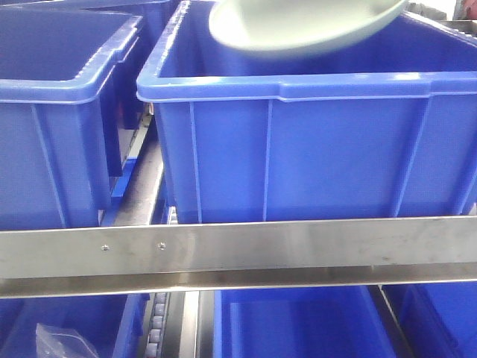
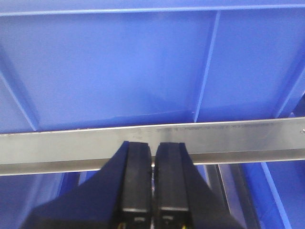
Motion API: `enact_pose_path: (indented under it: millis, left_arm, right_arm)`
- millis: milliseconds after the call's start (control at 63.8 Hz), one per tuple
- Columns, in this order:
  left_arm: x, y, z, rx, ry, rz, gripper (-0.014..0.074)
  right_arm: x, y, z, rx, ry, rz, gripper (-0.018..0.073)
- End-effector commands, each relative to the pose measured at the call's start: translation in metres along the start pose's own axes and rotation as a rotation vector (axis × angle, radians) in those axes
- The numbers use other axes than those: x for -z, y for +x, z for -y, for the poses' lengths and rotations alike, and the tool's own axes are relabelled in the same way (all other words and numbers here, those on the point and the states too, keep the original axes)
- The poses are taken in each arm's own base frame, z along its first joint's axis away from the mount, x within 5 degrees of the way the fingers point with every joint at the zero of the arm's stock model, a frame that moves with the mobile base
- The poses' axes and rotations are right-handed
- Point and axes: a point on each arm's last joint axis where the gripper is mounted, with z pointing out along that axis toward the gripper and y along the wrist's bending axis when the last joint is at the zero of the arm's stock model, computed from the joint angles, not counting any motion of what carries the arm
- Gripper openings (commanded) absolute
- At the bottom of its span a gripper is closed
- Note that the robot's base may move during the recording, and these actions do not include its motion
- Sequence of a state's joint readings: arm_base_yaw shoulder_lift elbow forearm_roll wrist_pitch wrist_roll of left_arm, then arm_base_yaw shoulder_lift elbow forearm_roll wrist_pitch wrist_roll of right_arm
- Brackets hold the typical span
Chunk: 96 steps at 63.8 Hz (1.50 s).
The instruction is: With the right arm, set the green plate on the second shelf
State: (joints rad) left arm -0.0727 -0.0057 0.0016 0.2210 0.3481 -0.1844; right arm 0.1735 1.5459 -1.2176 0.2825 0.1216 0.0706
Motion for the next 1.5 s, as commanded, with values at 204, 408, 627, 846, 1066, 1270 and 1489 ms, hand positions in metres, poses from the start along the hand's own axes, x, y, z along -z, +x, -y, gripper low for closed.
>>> enact_pose_path:
  millis: [204, 408, 627, 846, 1066, 1270, 1489]
  left_arm:
    - [-0.003, 0.007, 0.002, 0.002, 0.016, 0.041, 0.0125]
    - [-0.003, 0.007, 0.002, 0.002, 0.016, 0.041, 0.0125]
    - [-0.003, 0.007, 0.002, 0.002, 0.016, 0.041, 0.0125]
    - [-0.003, 0.007, 0.002, 0.002, 0.016, 0.041, 0.0125]
    - [-0.003, 0.007, 0.002, 0.002, 0.016, 0.041, 0.0125]
    - [-0.003, 0.007, 0.002, 0.002, 0.016, 0.041, 0.0125]
    - [-0.003, 0.007, 0.002, 0.002, 0.016, 0.041, 0.0125]
  right_arm:
    - [0.003, -0.031, -0.008, -0.004, -0.031, 0.169, 0.0099]
    - [0.004, -0.032, -0.009, -0.002, -0.032, 0.173, 0.0381]
    - [0.009, -0.034, -0.01, -0.002, -0.036, 0.17, 0.0403]
    - [0.04, -0.038, -0.013, -0.001, -0.05, 0.202, 0.0339]
    - [0.09, -0.02, -0.007, 0.065, -0.045, 0.256, 0.0058]
    - [0.136, 0.017, 0.008, 0.171, -0.02, 0.323, 0.0055]
    - [0.169, 0.05, 0.019, 0.17, -0.019, 0.347, 0.0055]
